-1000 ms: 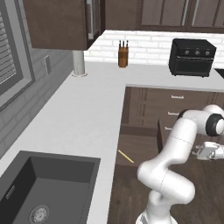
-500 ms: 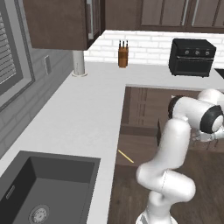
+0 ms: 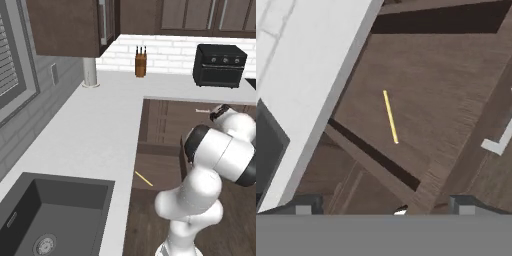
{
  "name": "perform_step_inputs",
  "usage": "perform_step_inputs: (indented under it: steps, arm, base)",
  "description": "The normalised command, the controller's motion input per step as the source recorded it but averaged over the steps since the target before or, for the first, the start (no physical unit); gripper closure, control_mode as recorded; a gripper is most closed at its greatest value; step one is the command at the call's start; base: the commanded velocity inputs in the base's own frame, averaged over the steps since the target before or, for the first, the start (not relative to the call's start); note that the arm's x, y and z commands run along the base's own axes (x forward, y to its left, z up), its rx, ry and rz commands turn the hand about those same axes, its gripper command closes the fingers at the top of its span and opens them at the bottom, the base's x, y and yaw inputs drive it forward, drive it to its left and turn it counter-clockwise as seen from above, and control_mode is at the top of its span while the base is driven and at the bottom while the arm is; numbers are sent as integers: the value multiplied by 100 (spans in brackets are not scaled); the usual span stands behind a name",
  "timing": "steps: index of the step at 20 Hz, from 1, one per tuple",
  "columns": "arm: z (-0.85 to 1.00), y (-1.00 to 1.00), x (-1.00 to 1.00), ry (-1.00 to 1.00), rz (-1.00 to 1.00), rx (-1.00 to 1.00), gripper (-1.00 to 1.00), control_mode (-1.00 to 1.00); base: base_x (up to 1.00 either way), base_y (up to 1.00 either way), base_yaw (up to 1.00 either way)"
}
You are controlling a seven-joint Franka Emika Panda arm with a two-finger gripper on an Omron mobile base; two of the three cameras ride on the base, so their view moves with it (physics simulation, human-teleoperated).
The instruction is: Take a straw from the drawer in front and place it inside the glass cup on the dining counter.
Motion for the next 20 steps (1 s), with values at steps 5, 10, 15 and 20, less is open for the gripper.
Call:
perform_step_inputs:
  steps: [5,10,15,20]
  arm:
    - [-5,46,38,22,-4,-3,-100,-100]
    - [-8,9,50,13,-3,-6,-100,-100]
    - [-48,0,39,8,-2,-12,-100,-100]
    - [-48,12,21,1,-1,-15,-100,-100]
  base:
    - [0,0,0]
    - [0,0,0]
    - [0,0,0]
    - [0,0,0]
